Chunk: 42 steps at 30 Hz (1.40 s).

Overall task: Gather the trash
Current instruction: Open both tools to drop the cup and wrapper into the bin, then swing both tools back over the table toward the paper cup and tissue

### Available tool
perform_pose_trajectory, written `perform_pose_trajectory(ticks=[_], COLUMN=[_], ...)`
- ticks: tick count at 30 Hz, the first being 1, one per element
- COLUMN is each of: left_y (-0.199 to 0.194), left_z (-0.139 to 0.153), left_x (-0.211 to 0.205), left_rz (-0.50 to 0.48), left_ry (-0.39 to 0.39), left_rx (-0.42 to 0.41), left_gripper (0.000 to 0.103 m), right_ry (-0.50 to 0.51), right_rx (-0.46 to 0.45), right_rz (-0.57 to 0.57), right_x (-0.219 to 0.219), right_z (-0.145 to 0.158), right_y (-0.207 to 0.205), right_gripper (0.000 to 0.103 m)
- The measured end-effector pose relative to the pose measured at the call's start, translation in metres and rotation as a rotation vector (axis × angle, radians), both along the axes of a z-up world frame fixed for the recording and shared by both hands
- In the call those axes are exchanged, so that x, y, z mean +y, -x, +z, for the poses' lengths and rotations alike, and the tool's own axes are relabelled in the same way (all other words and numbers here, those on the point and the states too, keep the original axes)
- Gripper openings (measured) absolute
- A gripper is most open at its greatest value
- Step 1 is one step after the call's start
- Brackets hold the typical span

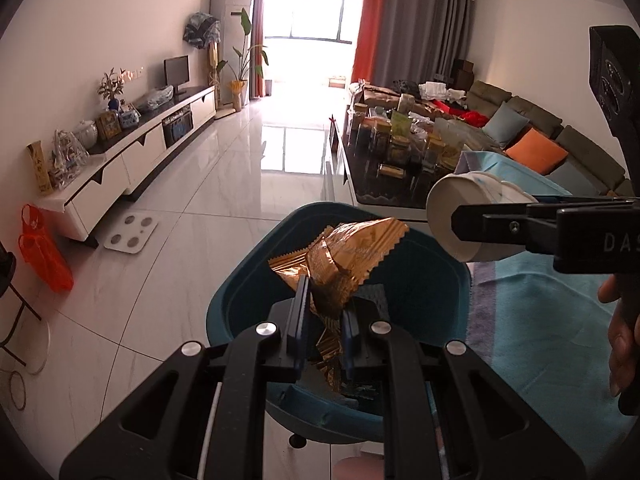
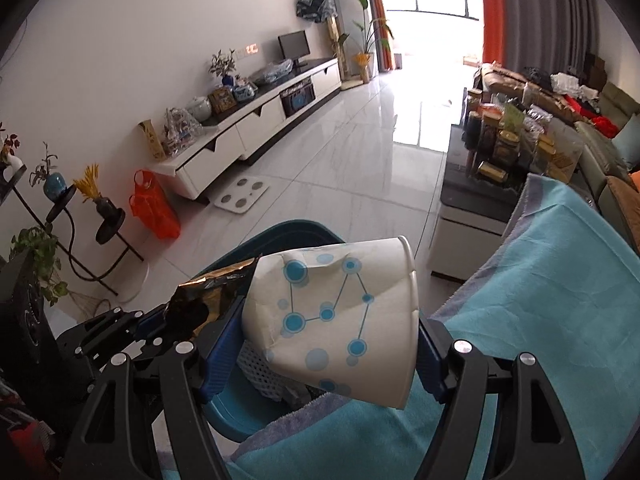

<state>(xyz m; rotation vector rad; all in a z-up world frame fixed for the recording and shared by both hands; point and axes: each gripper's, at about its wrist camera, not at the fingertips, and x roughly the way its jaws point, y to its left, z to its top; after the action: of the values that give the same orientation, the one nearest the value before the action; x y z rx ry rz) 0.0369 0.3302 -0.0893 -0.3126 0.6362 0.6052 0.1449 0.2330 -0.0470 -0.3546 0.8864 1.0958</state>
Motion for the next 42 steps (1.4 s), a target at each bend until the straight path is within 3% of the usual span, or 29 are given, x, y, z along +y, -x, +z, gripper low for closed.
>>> perform_pose_trajectory(ticks=[4, 7, 9, 15, 24, 35, 42], left_y=[-0.012, -0.012, -0.013, -0.005, 0.013, 0.03, 0.031], left_z=[-0.008, -0.013, -0.015, -0.015, 0.011, 0.044, 0.065], left_x=[0.009, 0.012, 0.014, 0.014, -0.002, -0.029, -0.054], left_rz=[-0.02, -0.013, -0.006, 0.009, 0.039, 0.03, -0.001], left_ry=[0.033, 0.029, 0.028, 0.009, -0.073, -0.131, -0.134], left_rx=[0.019, 0.016, 0.016, 0.008, -0.04, -0.098, -0.125], left_gripper=[0.018, 0.041, 0.043, 0.045, 0.066, 0.097, 0.098], right_ry=[0.023, 0.027, 0.02, 0.0, -0.04, -0.108, -0.14], right_rx=[0.042, 0.062, 0.079, 0.074, 0.052, -0.037, -0.076], right_rz=[0.009, 0.009, 0.003, -0.019, -0.044, -0.106, -0.161], right_x=[0.009, 0.014, 0.015, 0.009, -0.011, -0.059, -0.104], right_z=[-0.011, -0.015, -0.017, -0.014, -0.001, 0.026, 0.037], right_y=[-0.006, -0.008, -0.011, -0.012, -0.013, -0.009, -0.009], right_gripper=[0.073, 0.074, 0.079, 0.079, 0.081, 0.094, 0.096])
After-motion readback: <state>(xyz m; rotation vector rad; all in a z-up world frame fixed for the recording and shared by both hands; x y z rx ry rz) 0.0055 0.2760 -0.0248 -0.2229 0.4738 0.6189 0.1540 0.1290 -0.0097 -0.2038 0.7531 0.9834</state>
